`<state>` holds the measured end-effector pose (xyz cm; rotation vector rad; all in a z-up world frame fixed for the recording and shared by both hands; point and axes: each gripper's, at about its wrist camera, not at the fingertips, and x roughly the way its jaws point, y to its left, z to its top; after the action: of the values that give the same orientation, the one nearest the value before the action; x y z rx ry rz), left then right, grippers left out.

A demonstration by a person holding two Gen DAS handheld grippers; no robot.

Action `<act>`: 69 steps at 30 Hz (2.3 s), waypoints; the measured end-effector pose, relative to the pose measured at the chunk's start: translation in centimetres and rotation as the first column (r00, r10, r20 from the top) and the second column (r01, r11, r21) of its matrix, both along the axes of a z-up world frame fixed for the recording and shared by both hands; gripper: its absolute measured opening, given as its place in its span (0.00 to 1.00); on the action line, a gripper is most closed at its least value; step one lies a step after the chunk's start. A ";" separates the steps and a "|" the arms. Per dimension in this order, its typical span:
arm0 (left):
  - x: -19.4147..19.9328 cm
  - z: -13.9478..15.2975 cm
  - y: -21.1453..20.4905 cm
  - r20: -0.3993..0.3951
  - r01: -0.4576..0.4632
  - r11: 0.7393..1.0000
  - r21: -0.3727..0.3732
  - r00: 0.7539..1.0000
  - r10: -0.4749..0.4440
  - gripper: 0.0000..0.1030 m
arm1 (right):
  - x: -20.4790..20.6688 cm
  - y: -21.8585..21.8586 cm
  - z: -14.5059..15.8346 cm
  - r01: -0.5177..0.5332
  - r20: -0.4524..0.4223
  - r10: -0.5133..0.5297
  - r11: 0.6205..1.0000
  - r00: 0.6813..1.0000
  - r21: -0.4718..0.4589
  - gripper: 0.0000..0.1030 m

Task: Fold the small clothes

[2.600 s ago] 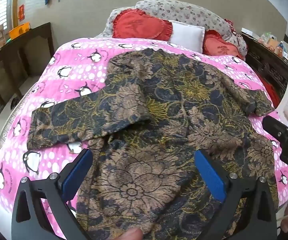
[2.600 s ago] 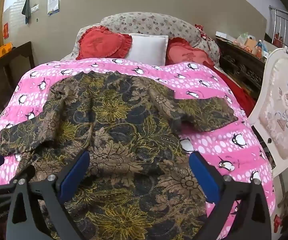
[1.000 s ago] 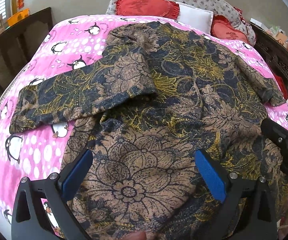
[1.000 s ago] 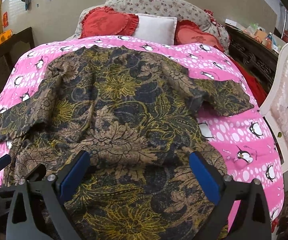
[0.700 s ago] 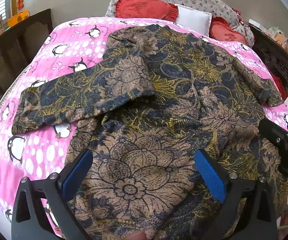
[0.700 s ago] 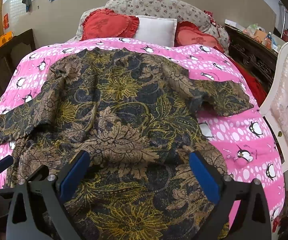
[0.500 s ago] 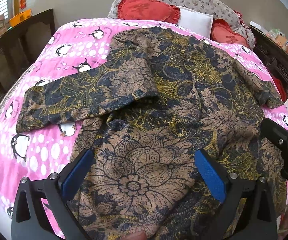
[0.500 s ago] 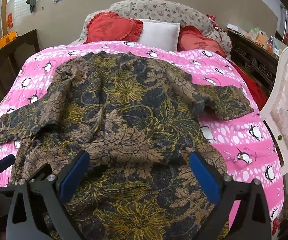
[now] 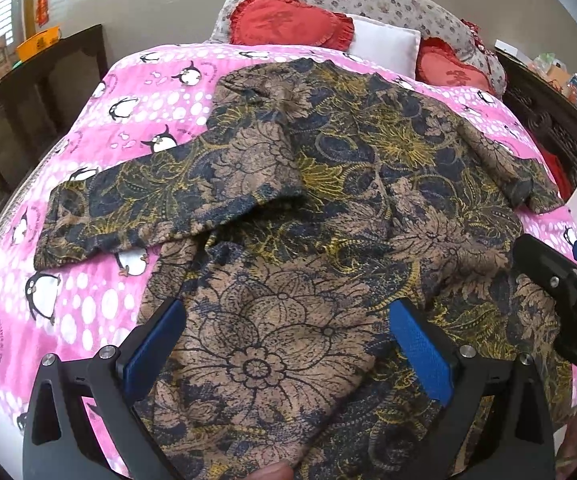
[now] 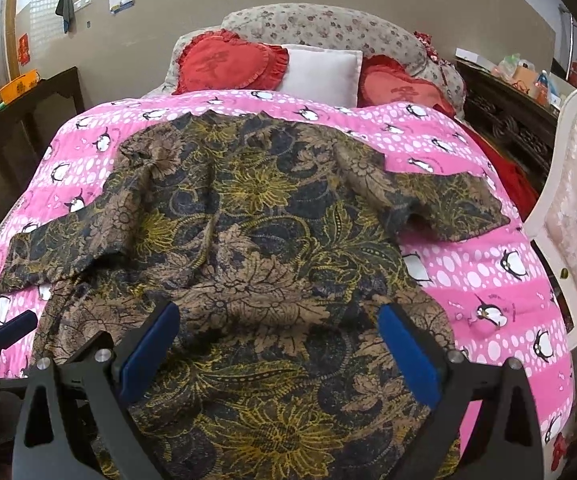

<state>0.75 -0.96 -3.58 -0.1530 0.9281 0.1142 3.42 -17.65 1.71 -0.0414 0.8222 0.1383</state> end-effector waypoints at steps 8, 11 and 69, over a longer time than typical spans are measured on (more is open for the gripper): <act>1.6 -1.1 0.5 -0.019 -0.012 1.000 0.008 1.000 0.012 0.84 | 1.5 -0.2 -1.6 0.004 -0.032 -0.005 1.000 0.999 -0.007 0.99; 2.9 -1.5 0.7 -0.026 -0.015 1.000 0.018 1.000 0.015 0.84 | 2.5 -0.1 -2.5 0.001 -0.047 -0.001 1.000 0.999 -0.006 0.99; 1.8 -4.9 25.4 0.044 -0.154 0.842 -0.517 0.978 0.205 0.15 | 9.9 -2.5 -10.1 -0.059 -0.067 0.063 0.997 0.996 0.055 1.00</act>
<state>2.51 24.44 -8.53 -0.7387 0.8264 0.0297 13.35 -20.15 -8.39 -0.0115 0.8854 0.2200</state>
